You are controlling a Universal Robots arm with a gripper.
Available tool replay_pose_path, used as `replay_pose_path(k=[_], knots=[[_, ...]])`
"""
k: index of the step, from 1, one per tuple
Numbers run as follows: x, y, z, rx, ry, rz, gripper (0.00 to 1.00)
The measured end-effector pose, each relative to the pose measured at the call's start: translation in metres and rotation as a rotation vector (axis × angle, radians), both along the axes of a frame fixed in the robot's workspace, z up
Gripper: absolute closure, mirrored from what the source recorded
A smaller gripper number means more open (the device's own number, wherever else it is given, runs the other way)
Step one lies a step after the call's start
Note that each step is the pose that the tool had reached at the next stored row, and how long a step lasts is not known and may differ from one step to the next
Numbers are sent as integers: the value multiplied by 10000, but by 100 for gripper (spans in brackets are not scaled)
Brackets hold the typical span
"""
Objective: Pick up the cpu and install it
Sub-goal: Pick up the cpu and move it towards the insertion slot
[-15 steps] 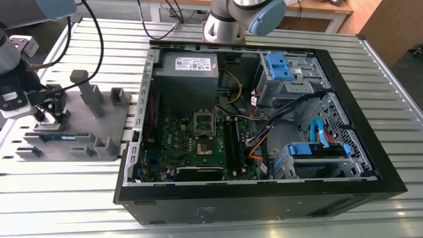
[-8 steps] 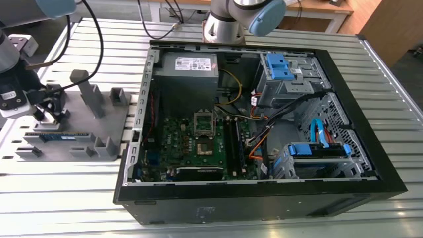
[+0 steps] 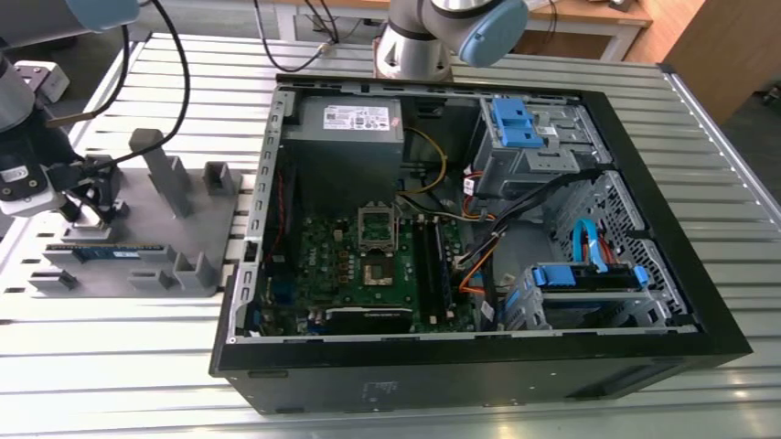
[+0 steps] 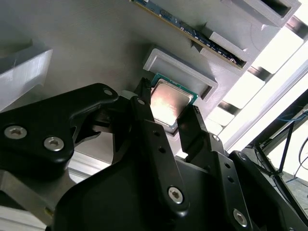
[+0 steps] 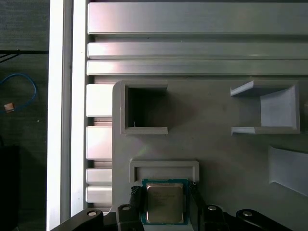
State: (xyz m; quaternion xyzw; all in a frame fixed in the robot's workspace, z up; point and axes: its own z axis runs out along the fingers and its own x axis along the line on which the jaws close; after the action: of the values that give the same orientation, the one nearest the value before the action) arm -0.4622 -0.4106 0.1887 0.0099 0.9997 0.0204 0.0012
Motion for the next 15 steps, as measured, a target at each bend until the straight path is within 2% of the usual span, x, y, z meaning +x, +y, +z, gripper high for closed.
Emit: replay_pose_path(k=[8,15], knots=[[0,0,22,-1,1,0,53],[0,0,104,0,0,1,53]])
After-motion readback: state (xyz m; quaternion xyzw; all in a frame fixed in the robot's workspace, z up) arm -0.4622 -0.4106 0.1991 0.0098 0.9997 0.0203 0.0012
